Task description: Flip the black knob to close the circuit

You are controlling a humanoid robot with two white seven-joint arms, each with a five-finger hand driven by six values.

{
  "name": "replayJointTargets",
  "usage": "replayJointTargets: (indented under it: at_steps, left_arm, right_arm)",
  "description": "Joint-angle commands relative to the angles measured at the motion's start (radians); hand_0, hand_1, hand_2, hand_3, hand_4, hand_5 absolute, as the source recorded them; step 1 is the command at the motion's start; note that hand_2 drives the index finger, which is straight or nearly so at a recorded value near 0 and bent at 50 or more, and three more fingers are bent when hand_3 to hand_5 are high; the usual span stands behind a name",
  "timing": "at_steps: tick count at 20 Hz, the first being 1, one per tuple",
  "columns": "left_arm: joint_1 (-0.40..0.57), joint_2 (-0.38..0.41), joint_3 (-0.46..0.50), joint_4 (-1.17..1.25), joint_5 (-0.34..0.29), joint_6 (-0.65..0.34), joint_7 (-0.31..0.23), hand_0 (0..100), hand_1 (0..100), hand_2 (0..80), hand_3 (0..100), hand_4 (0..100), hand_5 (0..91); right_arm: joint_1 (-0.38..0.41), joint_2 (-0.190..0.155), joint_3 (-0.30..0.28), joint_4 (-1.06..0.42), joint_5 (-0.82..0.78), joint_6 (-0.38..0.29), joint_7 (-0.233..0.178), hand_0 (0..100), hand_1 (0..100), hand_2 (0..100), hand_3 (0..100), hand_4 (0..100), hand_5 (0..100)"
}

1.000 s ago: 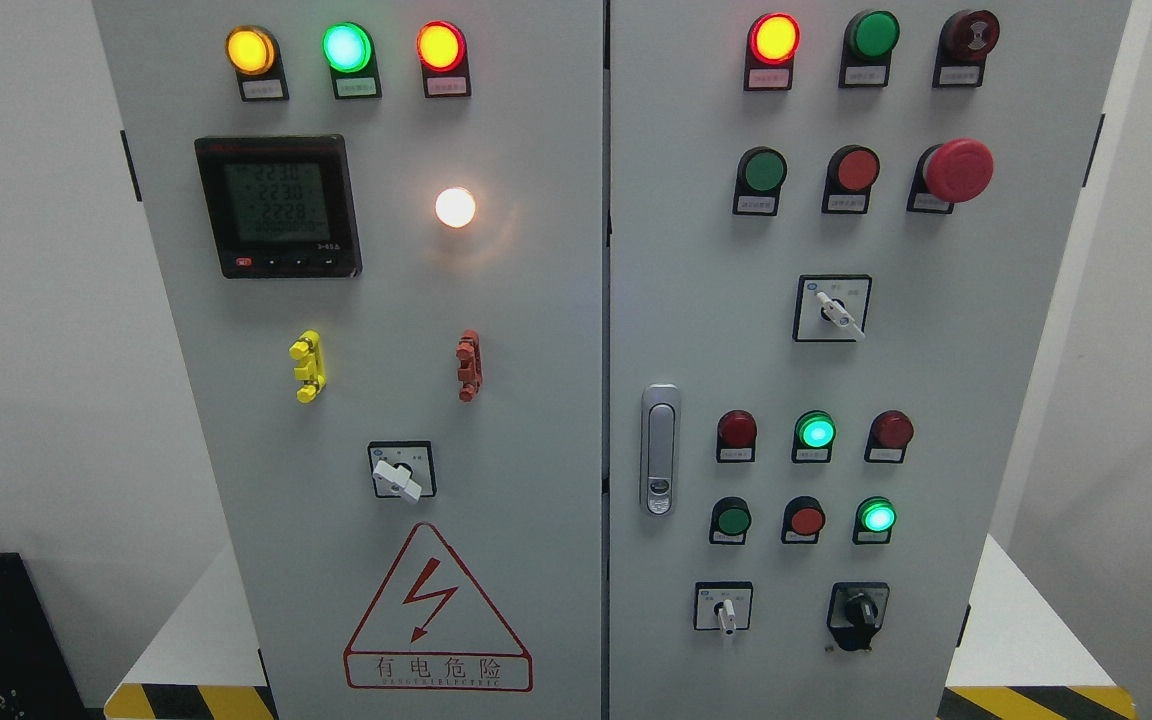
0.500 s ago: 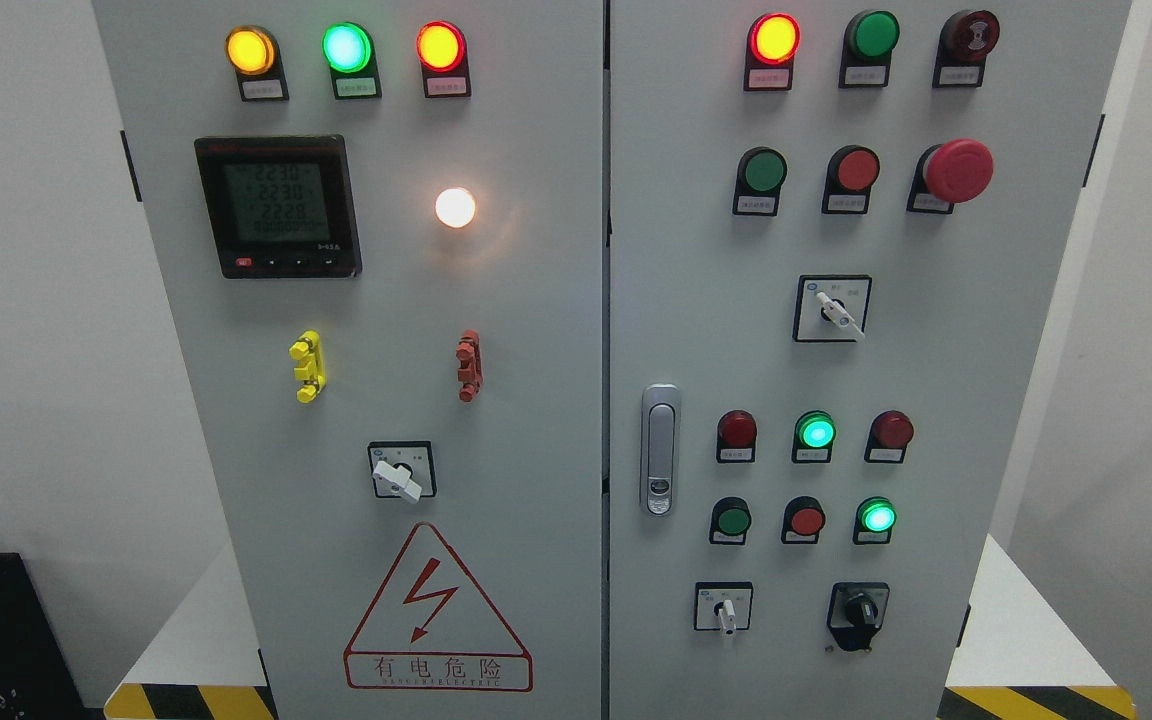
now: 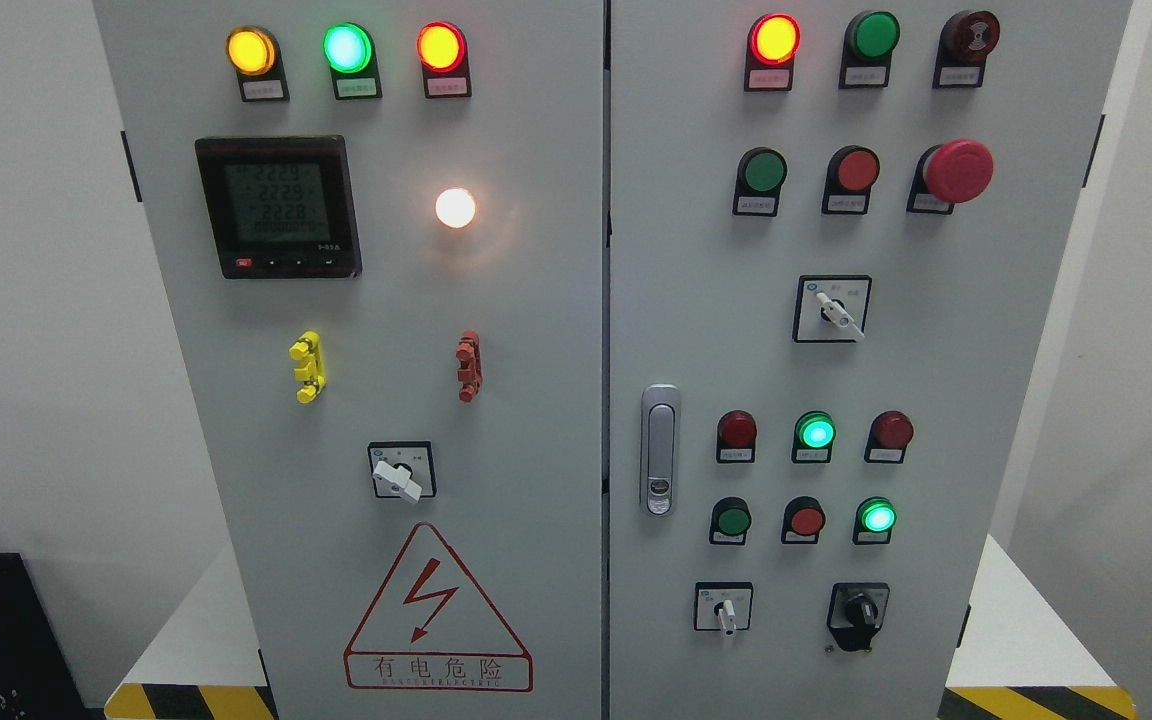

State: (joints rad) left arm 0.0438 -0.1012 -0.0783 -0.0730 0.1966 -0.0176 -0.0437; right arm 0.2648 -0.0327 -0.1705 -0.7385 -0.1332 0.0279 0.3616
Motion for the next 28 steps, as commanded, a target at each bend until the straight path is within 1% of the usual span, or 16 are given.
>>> replayJointTargets:
  at_steps: [1, 2, 3, 5, 6, 7, 8, 10, 12, 14, 15, 17, 19, 21, 23, 28]
  left_arm:
    - [0.001, 0.000, 0.000, 0.001, -0.002, -0.001, 0.001, 12, 56, 0.0, 0, 0, 0.0]
    - [0.001, 0.000, 0.000, -0.001, -0.002, -0.001, 0.001, 12, 56, 0.0, 0, 0, 0.0]
    - [-0.001, 0.000, 0.000, 0.001, 0.001, -0.001, 0.001, 12, 56, 0.0, 0, 0, 0.0]
    - [-0.001, 0.000, 0.000, 0.001, -0.002, -0.001, 0.001, 12, 56, 0.0, 0, 0, 0.0]
    - [0.001, 0.000, 0.000, -0.001, 0.001, -0.001, 0.001, 12, 56, 0.0, 0, 0, 0.0]
    - [0.001, 0.000, 0.000, 0.001, 0.001, -0.001, 0.001, 12, 56, 0.0, 0, 0, 0.0]
    - [0.001, 0.000, 0.000, -0.001, 0.001, -0.001, 0.001, 12, 56, 0.0, 0, 0, 0.0]
    - [-0.001, 0.000, 0.000, -0.001, -0.002, -0.001, 0.001, 12, 56, 0.0, 0, 0, 0.0]
    - [0.001, 0.000, 0.000, -0.001, 0.001, -0.001, 0.001, 12, 56, 0.0, 0, 0, 0.0]
    - [-0.001, 0.000, 0.000, 0.001, 0.001, -0.001, 0.001, 12, 56, 0.0, 0, 0, 0.0]
    - [-0.001, 0.000, 0.000, 0.001, -0.002, -0.001, 0.001, 12, 56, 0.0, 0, 0, 0.0]
    - [-0.001, 0.000, 0.000, -0.001, -0.002, -0.001, 0.001, 12, 56, 0.0, 0, 0, 0.0]
    - [0.001, 0.000, 0.000, 0.001, -0.002, -0.001, 0.001, 12, 56, 0.0, 0, 0, 0.0]
    - [-0.001, 0.000, 0.000, 0.001, 0.001, -0.001, 0.001, 12, 56, 0.0, 0, 0, 0.0]
    - [-0.001, 0.000, 0.000, 0.001, 0.001, -0.001, 0.001, 12, 56, 0.0, 0, 0, 0.0]
    - [0.001, 0.000, 0.000, 0.001, 0.001, -0.001, 0.001, 12, 56, 0.0, 0, 0, 0.0]
  right_arm:
    - [0.112, 0.016, 0.031, -1.003, -0.223, 0.030, 0.005, 0, 8, 20, 28, 17, 2]
    - [0.116, 0.016, 0.019, -1.062, -0.223, 0.026, 0.005, 0, 9, 28, 38, 28, 12]
    - [0.117, 0.016, 0.002, -1.120, -0.221, 0.024, 0.005, 0, 10, 30, 45, 34, 17]
    - [0.120, 0.013, -0.030, -1.221, -0.217, 0.026, 0.003, 0, 14, 42, 65, 53, 45]
    - [0.119, 0.013, -0.041, -1.266, -0.215, 0.026, 0.003, 0, 15, 44, 67, 56, 49]
    - [0.117, 0.013, -0.052, -1.307, -0.209, 0.024, -0.001, 0, 19, 49, 75, 63, 56]
    - [0.116, 0.007, -0.064, -1.343, -0.206, 0.024, -0.003, 0, 24, 53, 80, 68, 60]
    - [0.108, -0.038, -0.090, -1.351, -0.104, -0.014, -0.036, 0, 28, 56, 83, 71, 64]
    - [0.103, -0.084, -0.115, -1.348, 0.141, -0.096, -0.088, 0, 33, 60, 85, 72, 67]
    - [0.114, -0.136, -0.174, -1.348, 0.379, -0.202, -0.102, 0, 35, 64, 87, 74, 70]
    - [0.113, -0.138, -0.188, -1.348, 0.477, -0.253, -0.112, 0, 34, 67, 89, 74, 71]
    - [0.108, -0.147, -0.193, -1.348, 0.620, -0.281, -0.144, 0, 33, 72, 91, 76, 73]
    - [0.091, -0.148, -0.190, -1.348, 0.745, -0.281, -0.167, 0, 30, 77, 96, 78, 75]
    - [0.038, -0.147, -0.182, -1.348, 0.909, -0.275, -0.191, 0, 28, 81, 100, 80, 78]
    - [-0.024, -0.139, -0.172, -1.346, 1.018, -0.255, -0.182, 0, 24, 83, 100, 82, 81]
    - [-0.110, -0.147, -0.003, -1.335, 1.115, -0.016, -0.179, 0, 17, 87, 100, 85, 85]
